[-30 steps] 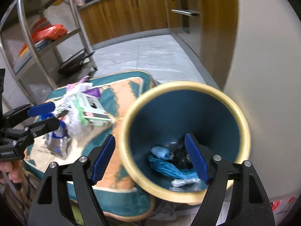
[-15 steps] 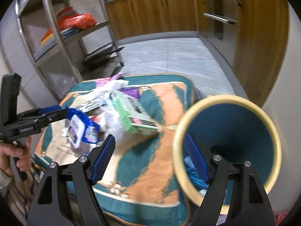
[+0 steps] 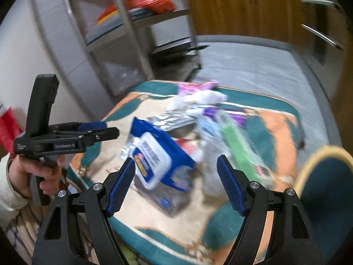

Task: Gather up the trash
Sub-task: 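Grasp the blue wet-wipe pack with the right gripper while the left gripper approaches the foil tray, then grasp the silver foil blister tray with the left gripper and lift it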

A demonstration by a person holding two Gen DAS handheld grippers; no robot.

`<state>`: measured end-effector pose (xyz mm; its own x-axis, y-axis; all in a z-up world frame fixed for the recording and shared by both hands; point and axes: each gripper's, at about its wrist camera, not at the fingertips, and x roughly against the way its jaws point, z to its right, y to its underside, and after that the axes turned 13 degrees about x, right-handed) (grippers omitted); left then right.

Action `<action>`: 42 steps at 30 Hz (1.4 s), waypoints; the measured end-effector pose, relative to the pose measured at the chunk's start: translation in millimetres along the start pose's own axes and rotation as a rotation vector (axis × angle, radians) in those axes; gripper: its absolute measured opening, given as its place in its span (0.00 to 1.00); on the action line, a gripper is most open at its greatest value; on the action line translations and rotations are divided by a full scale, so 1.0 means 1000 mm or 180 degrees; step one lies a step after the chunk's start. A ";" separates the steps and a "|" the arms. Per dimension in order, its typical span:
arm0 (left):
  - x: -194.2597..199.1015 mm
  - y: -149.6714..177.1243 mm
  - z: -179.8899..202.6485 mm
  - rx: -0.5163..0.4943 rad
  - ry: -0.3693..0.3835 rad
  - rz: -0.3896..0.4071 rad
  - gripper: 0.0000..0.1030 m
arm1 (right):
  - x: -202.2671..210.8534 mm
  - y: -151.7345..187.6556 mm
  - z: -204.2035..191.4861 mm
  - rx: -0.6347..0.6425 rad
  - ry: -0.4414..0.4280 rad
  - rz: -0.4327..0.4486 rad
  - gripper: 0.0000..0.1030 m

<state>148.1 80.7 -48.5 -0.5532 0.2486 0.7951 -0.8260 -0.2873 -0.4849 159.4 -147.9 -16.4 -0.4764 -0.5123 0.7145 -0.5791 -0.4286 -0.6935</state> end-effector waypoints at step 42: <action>-0.123 -0.047 0.038 -0.0384 -0.0203 -0.0522 0.66 | -0.039 0.056 0.000 -0.0316 -0.0989 -0.0648 0.51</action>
<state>259.0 28.8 -109.3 -0.4056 0.2228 0.8865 -0.9134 -0.1340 -0.3843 145.6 -152.6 -82.9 -0.1305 -0.6318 0.7641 -0.7097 -0.4786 -0.5169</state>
